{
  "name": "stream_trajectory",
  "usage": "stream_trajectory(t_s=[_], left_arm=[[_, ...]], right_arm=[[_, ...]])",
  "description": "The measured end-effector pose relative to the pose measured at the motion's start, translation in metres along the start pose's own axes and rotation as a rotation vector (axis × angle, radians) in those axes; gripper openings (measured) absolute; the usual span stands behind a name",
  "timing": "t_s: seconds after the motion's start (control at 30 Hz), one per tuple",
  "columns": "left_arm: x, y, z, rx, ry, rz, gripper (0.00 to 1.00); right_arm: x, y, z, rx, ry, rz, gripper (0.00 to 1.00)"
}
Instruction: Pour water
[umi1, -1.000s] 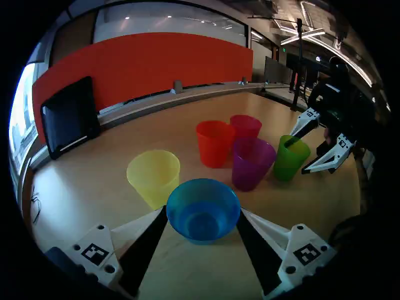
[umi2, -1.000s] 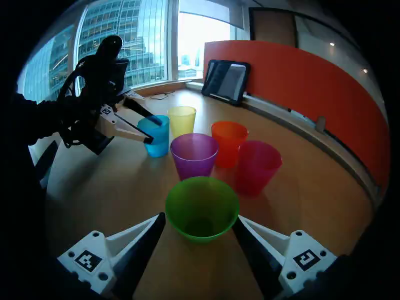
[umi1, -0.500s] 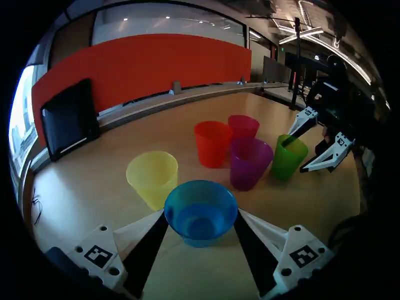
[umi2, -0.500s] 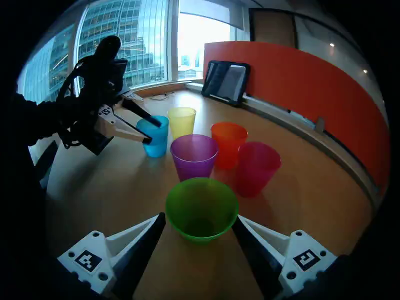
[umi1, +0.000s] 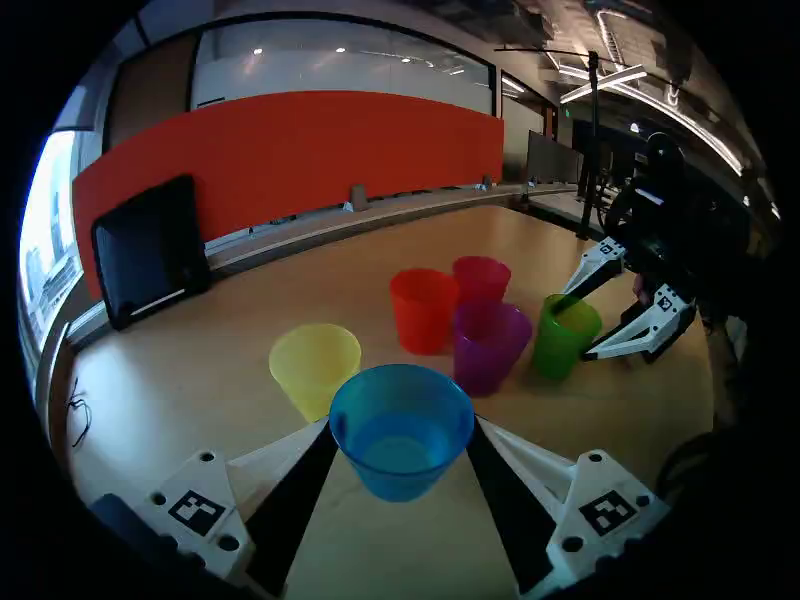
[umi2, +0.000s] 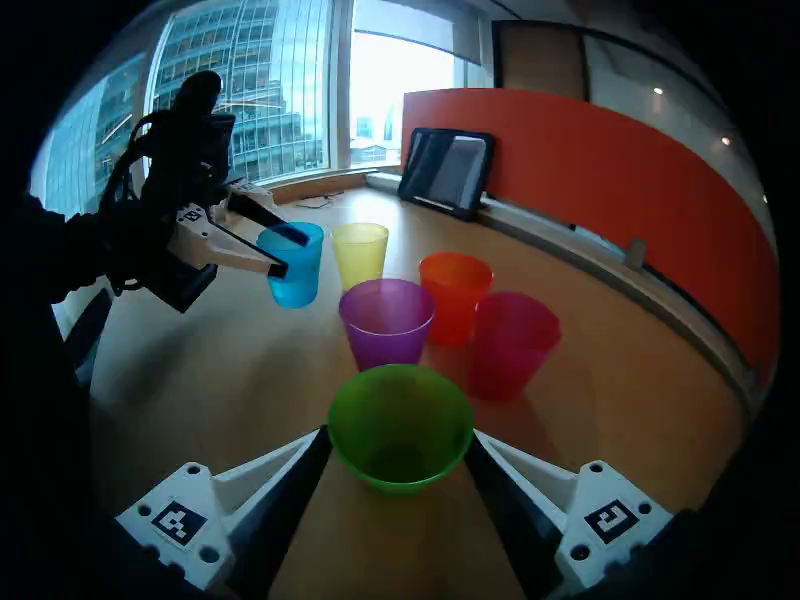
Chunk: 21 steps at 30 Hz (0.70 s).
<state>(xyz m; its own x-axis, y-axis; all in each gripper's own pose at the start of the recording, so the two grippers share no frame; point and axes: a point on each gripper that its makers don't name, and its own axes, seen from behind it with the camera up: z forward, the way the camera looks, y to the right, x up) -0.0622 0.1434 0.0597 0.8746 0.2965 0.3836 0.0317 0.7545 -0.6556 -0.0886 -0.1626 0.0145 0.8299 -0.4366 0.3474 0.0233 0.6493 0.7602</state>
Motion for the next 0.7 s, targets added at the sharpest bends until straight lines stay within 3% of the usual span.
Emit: stream_trajectory(t_s=[0.37, 0.7], left_arm=[[0.020, 0.004, -0.027, 0.018, 0.076, -0.005, 0.87], [0.052, 0.008, -0.060, 0.040, 0.187, 0.012, 0.87]], right_arm=[[0.023, -0.005, -0.012, -0.014, 0.082, 0.031, 0.91], [0.066, -0.012, -0.032, -0.038, 0.194, 0.014, 0.91]])
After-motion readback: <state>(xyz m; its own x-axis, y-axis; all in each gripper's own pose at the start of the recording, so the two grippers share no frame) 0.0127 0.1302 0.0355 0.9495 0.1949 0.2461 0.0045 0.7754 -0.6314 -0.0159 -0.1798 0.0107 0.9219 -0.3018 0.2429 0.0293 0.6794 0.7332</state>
